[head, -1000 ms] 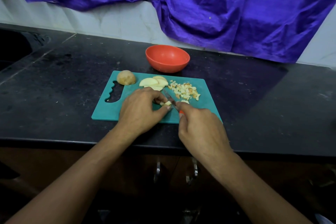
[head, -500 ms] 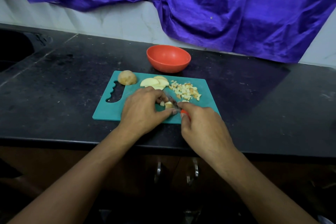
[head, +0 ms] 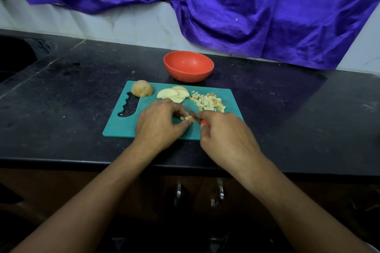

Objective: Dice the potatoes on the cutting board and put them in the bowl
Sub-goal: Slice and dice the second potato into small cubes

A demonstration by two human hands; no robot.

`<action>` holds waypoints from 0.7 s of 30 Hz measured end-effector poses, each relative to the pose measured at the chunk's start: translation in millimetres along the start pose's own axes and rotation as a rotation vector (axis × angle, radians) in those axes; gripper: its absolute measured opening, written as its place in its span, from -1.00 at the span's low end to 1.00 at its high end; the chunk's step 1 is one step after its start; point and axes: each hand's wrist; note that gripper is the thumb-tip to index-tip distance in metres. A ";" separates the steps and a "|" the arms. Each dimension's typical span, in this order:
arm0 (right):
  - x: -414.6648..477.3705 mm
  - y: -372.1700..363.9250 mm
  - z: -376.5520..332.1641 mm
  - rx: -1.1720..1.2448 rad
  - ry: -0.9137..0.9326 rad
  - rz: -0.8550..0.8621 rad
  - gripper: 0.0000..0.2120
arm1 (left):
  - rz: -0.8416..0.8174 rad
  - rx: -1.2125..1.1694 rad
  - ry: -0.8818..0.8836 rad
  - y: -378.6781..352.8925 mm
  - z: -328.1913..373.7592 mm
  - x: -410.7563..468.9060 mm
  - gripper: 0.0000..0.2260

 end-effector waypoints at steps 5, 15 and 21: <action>1.9 0.6 -5.2 -0.007 0.010 -0.010 -0.65 | 0.007 -0.011 0.018 0.4 1.7 -0.2 -0.87; -0.3 -8.6 -2.3 0.001 -0.013 0.011 -0.68 | 0.030 -0.037 0.018 -1.0 -0.1 -0.9 -0.86; 5.7 -10.4 -6.8 0.004 -0.009 -0.018 -0.66 | 0.012 -0.061 0.039 -0.5 0.1 0.2 -0.91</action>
Point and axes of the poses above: each hand's wrist, its own x-axis towards the middle knuckle, its own y-axis out of the back of the hand, z = x × y, and after that the axes turned 3 degrees about z, right-handed
